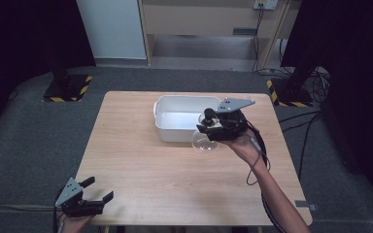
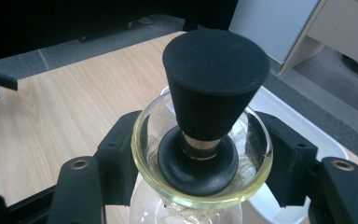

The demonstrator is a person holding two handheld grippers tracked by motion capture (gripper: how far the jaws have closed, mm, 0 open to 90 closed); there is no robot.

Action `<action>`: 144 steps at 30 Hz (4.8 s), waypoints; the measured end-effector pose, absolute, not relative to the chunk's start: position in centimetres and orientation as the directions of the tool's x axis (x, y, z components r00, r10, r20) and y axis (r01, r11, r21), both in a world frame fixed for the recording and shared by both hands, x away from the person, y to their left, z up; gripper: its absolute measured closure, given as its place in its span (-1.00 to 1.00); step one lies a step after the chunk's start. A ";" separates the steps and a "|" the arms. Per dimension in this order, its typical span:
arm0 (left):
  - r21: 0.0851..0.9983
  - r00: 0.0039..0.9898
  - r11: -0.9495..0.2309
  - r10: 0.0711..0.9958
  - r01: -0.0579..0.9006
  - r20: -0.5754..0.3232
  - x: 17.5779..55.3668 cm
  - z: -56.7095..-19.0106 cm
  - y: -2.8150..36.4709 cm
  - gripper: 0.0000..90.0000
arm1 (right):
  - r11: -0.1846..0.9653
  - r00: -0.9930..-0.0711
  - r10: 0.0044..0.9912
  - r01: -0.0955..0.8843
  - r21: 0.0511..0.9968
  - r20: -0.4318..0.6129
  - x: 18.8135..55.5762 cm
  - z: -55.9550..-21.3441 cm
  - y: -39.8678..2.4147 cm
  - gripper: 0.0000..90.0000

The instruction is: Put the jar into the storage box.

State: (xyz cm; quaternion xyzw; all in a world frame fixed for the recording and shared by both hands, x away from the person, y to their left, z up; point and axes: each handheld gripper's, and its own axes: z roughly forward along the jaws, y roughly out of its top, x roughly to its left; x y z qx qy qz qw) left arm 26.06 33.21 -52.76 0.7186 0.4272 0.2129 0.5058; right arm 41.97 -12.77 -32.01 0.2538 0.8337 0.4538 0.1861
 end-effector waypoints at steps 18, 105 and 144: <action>0.911 0.545 -0.123 0.829 0.394 -0.124 26.0 -52.7 33.3 -1.00 | 0.456 -0.773 0.629 0.287 0.843 -0.077 47.3 -29.7 -8.9 -0.18; 0.908 0.552 -0.148 0.828 0.393 -0.104 25.9 -52.8 32.9 -0.99 | 0.358 -0.628 0.778 0.398 0.845 -0.034 55.4 -40.6 -7.8 -0.75; 0.910 0.550 -0.144 0.828 0.389 -0.104 25.8 -52.7 33.0 -0.99 | 0.374 -0.744 0.660 0.210 0.903 -0.100 44.8 -34.4 -13.8 -0.75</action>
